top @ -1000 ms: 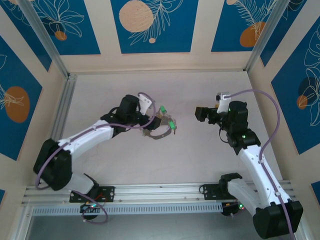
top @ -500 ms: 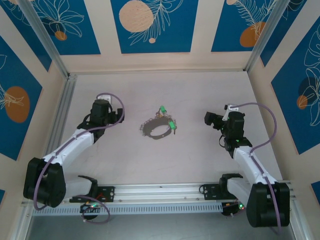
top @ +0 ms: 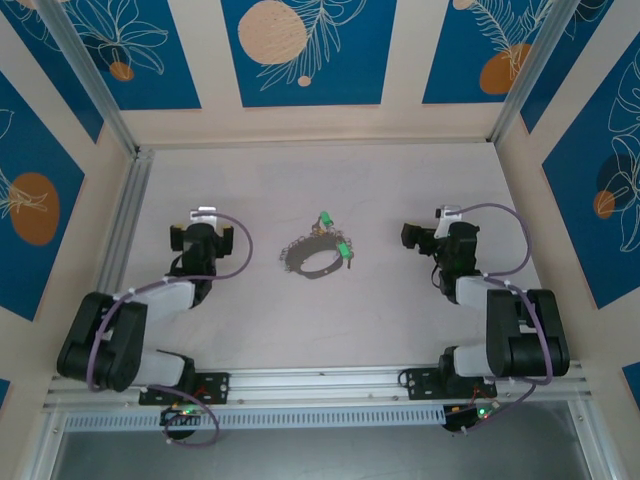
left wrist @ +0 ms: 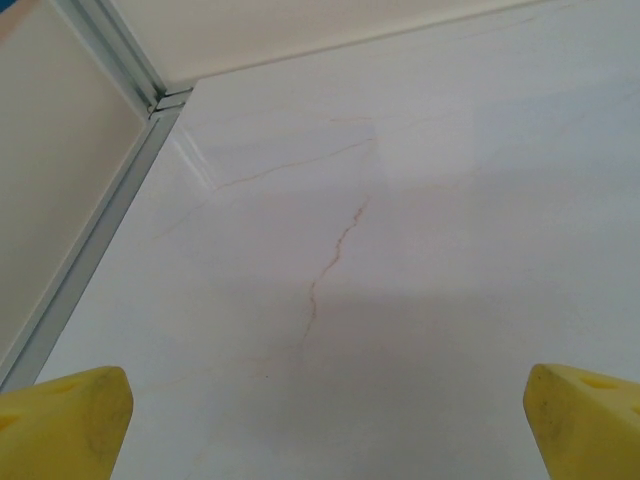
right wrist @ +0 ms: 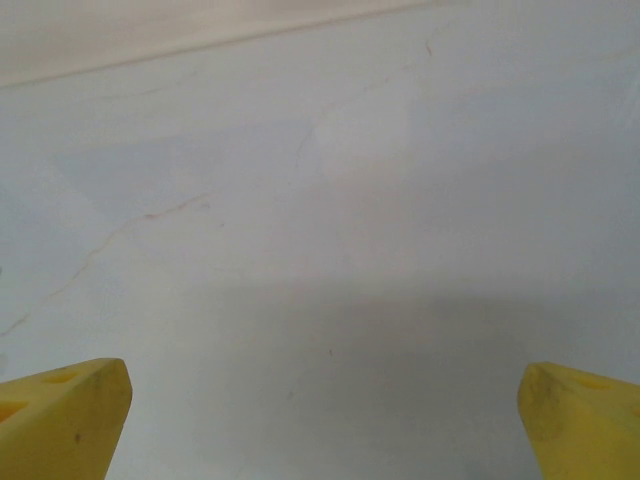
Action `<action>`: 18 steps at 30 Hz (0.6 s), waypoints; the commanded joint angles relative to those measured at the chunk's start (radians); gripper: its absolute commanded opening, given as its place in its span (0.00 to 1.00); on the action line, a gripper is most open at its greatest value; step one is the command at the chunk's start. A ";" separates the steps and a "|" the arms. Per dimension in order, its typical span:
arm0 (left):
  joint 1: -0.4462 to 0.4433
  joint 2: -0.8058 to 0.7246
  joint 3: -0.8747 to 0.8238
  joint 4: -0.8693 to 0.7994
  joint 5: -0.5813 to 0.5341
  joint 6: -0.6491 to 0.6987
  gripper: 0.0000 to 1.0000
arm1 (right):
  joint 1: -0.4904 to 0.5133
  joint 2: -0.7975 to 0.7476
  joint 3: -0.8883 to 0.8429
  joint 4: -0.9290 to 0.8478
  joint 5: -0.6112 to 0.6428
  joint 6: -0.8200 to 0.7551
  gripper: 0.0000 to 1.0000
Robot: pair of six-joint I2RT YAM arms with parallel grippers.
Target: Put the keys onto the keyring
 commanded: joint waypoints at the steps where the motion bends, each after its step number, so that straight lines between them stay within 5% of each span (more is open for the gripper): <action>1: 0.022 0.101 -0.054 0.287 0.022 0.045 1.00 | 0.002 0.115 -0.055 0.284 -0.008 -0.033 0.99; 2: 0.028 0.149 -0.072 0.392 0.034 0.067 1.00 | 0.001 0.144 -0.051 0.322 -0.009 -0.033 0.99; 4: 0.066 0.101 -0.039 0.225 0.113 0.009 1.00 | 0.000 0.125 0.013 0.162 0.003 -0.028 0.99; 7: 0.153 0.169 -0.073 0.347 0.280 -0.039 1.00 | 0.032 0.141 0.031 0.148 0.044 -0.057 0.99; 18: 0.156 0.167 -0.089 0.373 0.288 -0.036 1.00 | 0.039 0.139 0.027 0.155 0.052 -0.063 0.99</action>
